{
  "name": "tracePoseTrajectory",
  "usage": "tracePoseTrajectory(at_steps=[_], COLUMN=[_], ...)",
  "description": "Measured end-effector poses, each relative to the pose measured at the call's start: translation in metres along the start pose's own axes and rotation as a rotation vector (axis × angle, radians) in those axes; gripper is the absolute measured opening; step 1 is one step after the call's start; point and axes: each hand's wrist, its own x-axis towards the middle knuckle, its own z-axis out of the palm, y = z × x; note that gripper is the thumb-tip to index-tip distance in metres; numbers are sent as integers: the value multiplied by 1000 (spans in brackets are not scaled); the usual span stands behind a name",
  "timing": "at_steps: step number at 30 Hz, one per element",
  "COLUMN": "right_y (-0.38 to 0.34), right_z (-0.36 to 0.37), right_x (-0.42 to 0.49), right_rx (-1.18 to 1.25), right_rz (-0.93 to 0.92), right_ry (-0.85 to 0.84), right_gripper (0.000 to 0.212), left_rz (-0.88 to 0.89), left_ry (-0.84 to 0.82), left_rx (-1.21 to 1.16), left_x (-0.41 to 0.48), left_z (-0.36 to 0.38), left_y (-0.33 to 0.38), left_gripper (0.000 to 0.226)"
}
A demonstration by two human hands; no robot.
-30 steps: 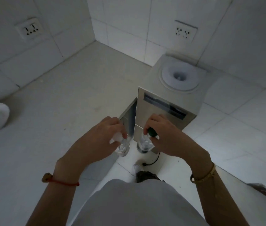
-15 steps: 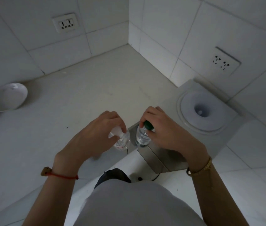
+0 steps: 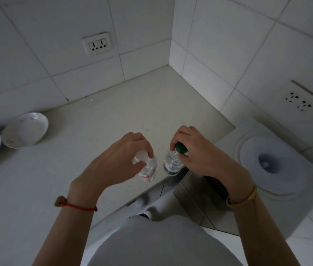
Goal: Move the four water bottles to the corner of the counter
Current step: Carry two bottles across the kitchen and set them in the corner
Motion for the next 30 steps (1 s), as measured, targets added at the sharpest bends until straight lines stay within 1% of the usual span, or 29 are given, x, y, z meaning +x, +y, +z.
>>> tracePoseTrajectory(at_steps=[9, 17, 26, 30], right_y=[10, 39, 105, 140], right_z=[-7, -33, -84, -102], right_x=[69, 139, 249, 304], right_rx=[14, 13, 10, -45], right_rz=[-6, -41, -69, -67], right_ry=[4, -12, -55, -58], right_gripper=[25, 25, 27, 27], left_rz=[6, -17, -24, -3], left_ry=[-10, 5, 59, 66], left_rx=[33, 32, 29, 51], left_x=[48, 106, 215, 277], left_z=[-32, -56, -87, -94], left_y=[-54, -92, -128, -150], left_gripper=[24, 23, 24, 23])
